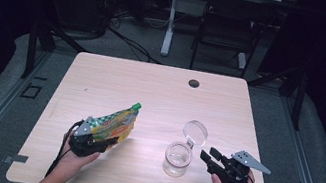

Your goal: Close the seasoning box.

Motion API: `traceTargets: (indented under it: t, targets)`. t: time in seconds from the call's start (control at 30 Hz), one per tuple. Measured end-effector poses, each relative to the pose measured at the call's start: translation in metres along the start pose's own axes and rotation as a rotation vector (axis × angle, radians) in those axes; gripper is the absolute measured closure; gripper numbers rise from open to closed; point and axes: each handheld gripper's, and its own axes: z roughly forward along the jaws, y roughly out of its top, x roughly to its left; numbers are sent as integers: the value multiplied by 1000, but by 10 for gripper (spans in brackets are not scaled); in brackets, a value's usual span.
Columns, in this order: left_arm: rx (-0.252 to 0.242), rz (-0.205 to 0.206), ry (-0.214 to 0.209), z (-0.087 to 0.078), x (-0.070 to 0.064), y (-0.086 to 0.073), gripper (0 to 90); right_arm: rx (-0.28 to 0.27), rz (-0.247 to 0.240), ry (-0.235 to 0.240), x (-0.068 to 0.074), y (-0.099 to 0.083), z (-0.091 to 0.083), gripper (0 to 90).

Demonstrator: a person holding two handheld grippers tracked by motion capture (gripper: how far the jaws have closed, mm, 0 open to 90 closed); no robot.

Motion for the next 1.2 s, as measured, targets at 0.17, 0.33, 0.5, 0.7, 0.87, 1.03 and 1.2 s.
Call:
traceTargets:
  t: [0.17,0.33,0.5,0.7,0.87,1.03,1.2]
  targets:
    - [12,25,13,0,-3,2,627,-5,-22,-16,0,2,-2,558]
    - [24,51,35,-1,-5,4,627,-29,-70,-19,2,3,-5,583]
    - [43,84,61,-3,-8,6,627,-20,-86,-11,3,5,-6,591]
    - [61,136,102,-7,-12,10,627,-7,-114,6,9,6,-5,591]
    - [78,173,127,-9,-14,11,628,-1,-189,1,18,8,-6,590]
    - [89,214,157,-10,-18,11,628,-17,-217,3,23,9,-6,589]
    - [96,274,206,-10,-24,13,628,-11,-212,14,22,9,-7,594]
